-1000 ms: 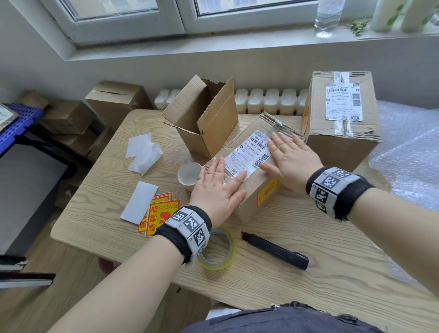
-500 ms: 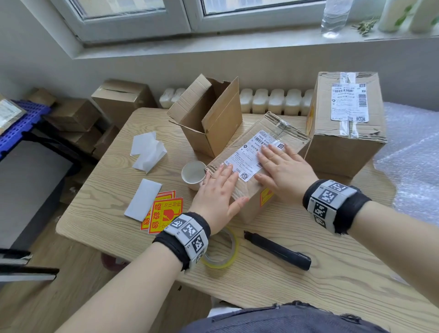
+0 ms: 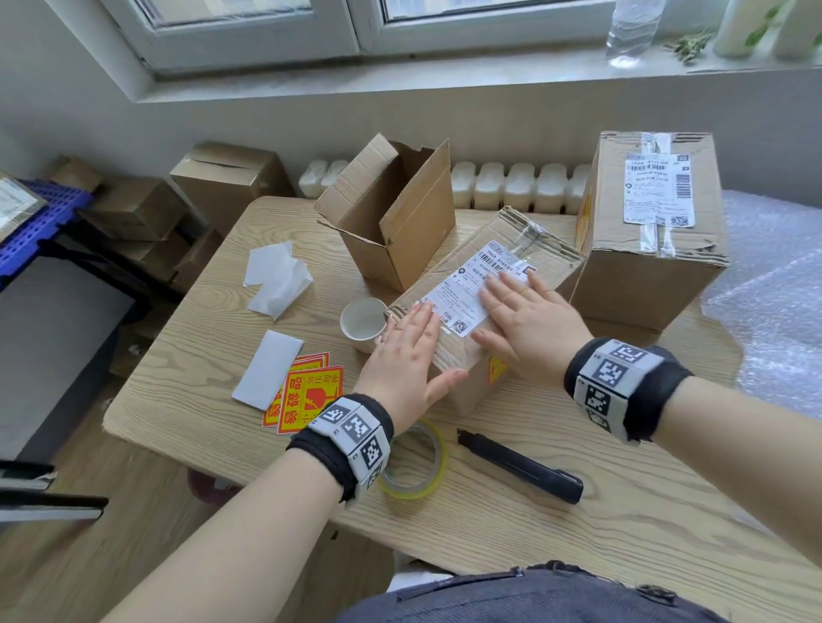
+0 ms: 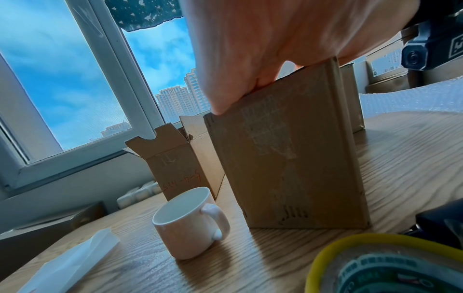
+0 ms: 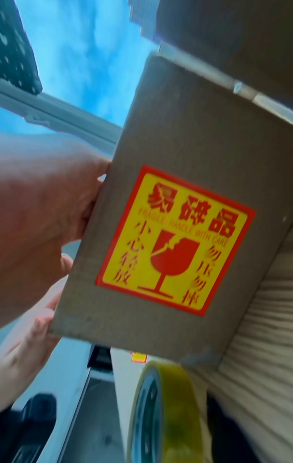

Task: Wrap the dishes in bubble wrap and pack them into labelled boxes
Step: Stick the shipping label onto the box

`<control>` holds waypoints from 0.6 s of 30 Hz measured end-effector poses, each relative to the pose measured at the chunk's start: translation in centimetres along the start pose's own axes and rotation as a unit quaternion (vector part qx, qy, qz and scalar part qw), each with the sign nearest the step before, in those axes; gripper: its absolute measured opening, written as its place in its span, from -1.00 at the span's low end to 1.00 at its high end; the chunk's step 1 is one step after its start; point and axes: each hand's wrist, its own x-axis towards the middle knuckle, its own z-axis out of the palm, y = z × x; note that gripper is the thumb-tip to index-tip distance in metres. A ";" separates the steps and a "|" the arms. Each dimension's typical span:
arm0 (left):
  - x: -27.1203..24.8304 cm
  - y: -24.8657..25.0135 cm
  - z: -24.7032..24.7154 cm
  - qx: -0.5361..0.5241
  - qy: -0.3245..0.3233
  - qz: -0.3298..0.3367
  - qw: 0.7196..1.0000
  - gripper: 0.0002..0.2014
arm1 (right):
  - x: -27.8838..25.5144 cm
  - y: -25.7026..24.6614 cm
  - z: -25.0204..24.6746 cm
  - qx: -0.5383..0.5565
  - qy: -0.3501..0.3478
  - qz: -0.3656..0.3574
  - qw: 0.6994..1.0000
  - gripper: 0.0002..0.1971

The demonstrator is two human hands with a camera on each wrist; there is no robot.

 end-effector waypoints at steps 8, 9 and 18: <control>-0.5 0.6 0.1 0.008 -0.003 -0.083 0.997 -0.05 | 1.6 -1.7 -0.5 0.031 -0.007 -0.048 0.998 -0.33; -0.4 0.5 0.2 0.009 -0.001 -0.088 0.996 -0.04 | 2.1 -1.9 -0.7 0.031 -0.012 -0.044 0.998 -0.35; -0.4 -0.6 0.2 0.029 0.002 -0.069 0.997 0.04 | 1.7 -1.9 0.1 0.026 0.015 -0.133 0.991 -0.34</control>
